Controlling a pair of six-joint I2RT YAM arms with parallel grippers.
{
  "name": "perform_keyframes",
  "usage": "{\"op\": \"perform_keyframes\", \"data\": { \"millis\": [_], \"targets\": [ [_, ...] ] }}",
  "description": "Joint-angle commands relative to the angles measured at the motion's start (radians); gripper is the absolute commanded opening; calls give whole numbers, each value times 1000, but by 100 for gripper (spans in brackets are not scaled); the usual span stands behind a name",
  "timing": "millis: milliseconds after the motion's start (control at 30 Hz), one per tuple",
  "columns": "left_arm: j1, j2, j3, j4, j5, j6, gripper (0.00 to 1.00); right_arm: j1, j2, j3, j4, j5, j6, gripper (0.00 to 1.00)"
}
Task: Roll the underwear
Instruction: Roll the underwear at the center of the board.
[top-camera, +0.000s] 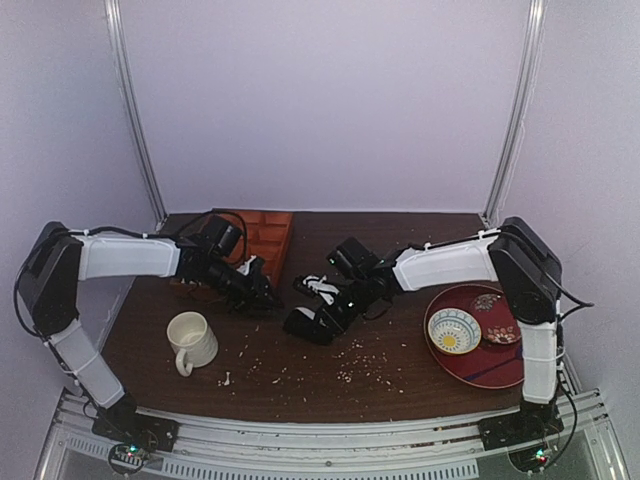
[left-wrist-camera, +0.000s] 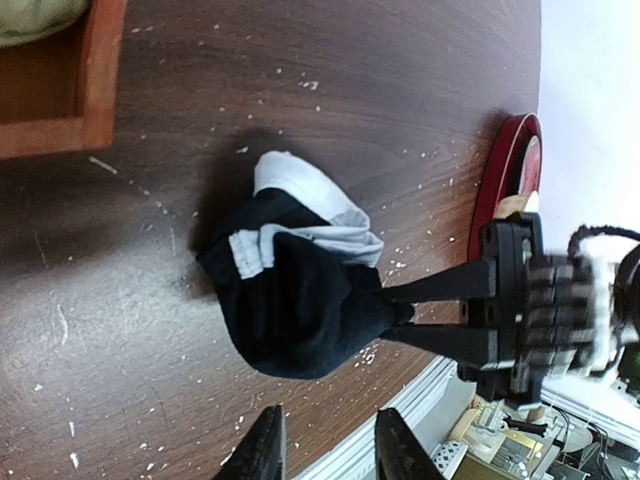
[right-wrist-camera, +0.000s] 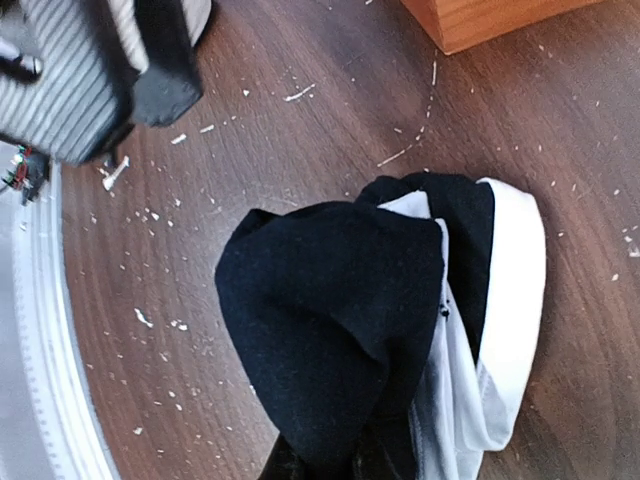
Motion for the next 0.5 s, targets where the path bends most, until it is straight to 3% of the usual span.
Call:
{"op": "perform_keyframes", "data": {
  "millis": [0, 467],
  "targets": [
    [3, -31, -34, 22, -18, -22, 42, -27, 76, 34, -85, -98, 72, 0],
    [1, -45, -78, 91, -43, -80, 42, -127, 150, 14, 24, -252, 335, 0]
  ]
}}
